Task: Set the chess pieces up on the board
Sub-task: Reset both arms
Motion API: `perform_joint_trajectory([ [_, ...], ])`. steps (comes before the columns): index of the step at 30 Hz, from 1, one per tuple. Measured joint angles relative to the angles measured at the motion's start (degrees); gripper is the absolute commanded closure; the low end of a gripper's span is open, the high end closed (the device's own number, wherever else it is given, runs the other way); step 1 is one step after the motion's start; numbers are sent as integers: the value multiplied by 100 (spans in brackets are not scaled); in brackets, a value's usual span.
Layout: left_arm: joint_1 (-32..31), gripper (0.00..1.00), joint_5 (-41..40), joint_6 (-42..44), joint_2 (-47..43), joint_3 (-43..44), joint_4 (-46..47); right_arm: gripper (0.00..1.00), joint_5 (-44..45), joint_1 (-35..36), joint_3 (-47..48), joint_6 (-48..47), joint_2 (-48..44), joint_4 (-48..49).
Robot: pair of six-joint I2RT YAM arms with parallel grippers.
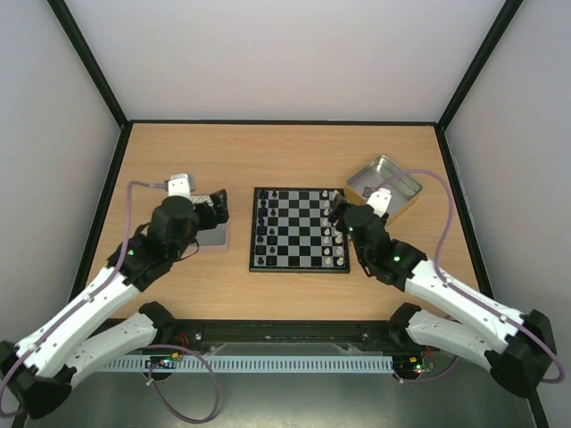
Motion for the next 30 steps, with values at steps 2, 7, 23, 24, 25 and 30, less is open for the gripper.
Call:
perform_joint_trajectory([
  [2, 48, 1, -35, 101, -361, 2, -120, 1, 146, -2, 129, -216, -317, -197],
  [7, 61, 1, -153, 306, -1298, 44, -505, 2, 573, -2, 461, -581, -1305, -664],
  [23, 61, 1, -855, 846, -2769, 1523, -1620, 2, 1696, -9, 1403, -824, -2837, -2114],
  [24, 61, 1, -879, 857, -2813, 1600, -1661, 2, 1735, -9, 1445, -844, -2870, -2149],
  [25, 61, 1, -901, 861, -2837, 1659, -1714, 2, 1757, -9, 1471, -861, -2887, -2173],
  [30, 61, 1, -1005, 855, -2857, 1746, -2013, 2, 1770, -9, 1488, -907, -2905, -2260],
])
